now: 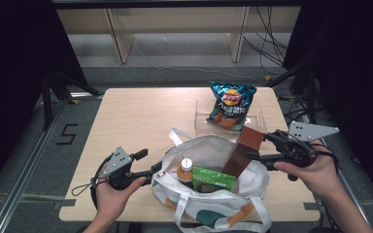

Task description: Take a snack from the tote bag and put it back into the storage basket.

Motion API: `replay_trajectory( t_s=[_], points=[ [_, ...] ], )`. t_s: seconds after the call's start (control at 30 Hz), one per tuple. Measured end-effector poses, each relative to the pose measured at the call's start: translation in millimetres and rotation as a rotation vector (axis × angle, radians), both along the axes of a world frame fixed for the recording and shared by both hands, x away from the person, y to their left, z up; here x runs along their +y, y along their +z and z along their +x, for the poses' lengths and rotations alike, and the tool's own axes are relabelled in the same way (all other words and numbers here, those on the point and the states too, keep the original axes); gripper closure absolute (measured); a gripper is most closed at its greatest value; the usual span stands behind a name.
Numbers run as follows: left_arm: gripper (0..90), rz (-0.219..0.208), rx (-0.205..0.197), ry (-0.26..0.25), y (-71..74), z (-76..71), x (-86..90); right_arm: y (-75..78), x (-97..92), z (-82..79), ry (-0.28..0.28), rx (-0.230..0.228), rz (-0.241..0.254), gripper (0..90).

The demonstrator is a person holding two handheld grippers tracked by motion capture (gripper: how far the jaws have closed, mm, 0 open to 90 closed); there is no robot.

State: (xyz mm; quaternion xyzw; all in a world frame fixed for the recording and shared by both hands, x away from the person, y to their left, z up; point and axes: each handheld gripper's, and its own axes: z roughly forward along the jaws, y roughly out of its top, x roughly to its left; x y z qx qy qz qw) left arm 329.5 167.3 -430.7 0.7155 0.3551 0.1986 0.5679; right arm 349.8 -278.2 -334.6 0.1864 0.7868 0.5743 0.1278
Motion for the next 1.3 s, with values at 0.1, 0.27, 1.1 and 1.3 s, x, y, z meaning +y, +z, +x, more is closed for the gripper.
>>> replay_trajectory(
  t_s=[0.1, 0.27, 1.1, 1.3],
  points=[
    [29.9, 0.002, 0.002, 0.001, -0.2, 0.4, 0.6, 7.3, -3.8, 0.8, -0.008, -0.007, 0.018, 39.1],
    [29.9, 0.000, 0.003, 0.000, -0.4, 0.0, 0.0, 15.3, -9.7, 2.9, -0.020, -0.025, 0.026, 39.1],
    [29.9, 0.003, 0.004, -0.003, -0.6, 1.0, -1.6, 47.6, -23.8, 4.5, -0.103, -0.057, 0.068, 39.3],
    [29.9, 0.002, 0.004, -0.001, -0.7, 0.7, -0.8, 52.1, -26.4, 5.0, -0.119, -0.058, 0.079, 39.3]
  ],
)
